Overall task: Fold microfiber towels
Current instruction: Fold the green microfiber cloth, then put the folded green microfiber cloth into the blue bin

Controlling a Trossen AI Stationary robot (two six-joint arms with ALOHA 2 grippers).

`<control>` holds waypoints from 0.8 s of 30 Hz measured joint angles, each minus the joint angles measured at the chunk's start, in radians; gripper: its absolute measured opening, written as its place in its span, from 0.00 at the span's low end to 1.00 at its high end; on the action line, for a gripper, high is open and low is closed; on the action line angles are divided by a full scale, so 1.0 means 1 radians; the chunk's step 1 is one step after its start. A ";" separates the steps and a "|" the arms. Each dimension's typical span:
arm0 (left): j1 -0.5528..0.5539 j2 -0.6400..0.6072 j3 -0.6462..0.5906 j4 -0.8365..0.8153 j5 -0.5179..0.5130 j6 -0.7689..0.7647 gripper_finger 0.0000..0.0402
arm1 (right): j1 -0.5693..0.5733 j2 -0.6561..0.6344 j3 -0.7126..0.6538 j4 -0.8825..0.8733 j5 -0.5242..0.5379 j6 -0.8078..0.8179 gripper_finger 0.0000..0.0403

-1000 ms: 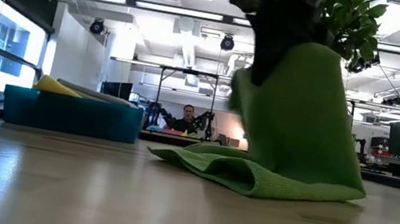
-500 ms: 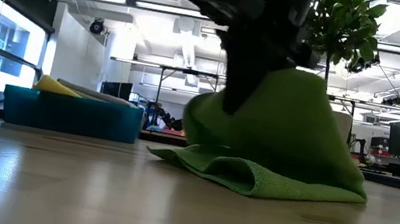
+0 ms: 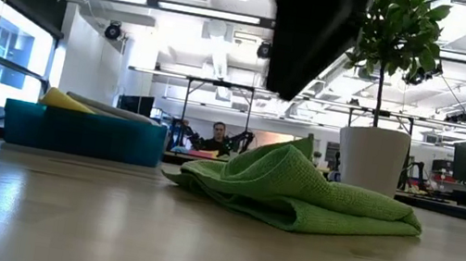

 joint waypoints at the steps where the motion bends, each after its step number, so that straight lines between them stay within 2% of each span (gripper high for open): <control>1: 0.000 0.000 0.000 0.000 -0.002 -0.002 0.32 | 0.012 0.000 0.004 -0.016 0.001 -0.042 0.46; 5: 0.000 0.000 0.000 0.000 -0.035 -0.007 0.32 | 0.082 -0.001 -0.035 -0.019 0.026 -0.168 0.47; 12: 0.000 0.000 0.000 0.001 -0.060 -0.007 0.32 | 0.186 -0.001 -0.177 0.015 0.179 -0.187 0.47; 24: 0.033 0.000 0.000 0.065 -0.072 -0.007 0.32 | 0.165 -0.008 -0.382 0.255 0.094 -0.249 0.47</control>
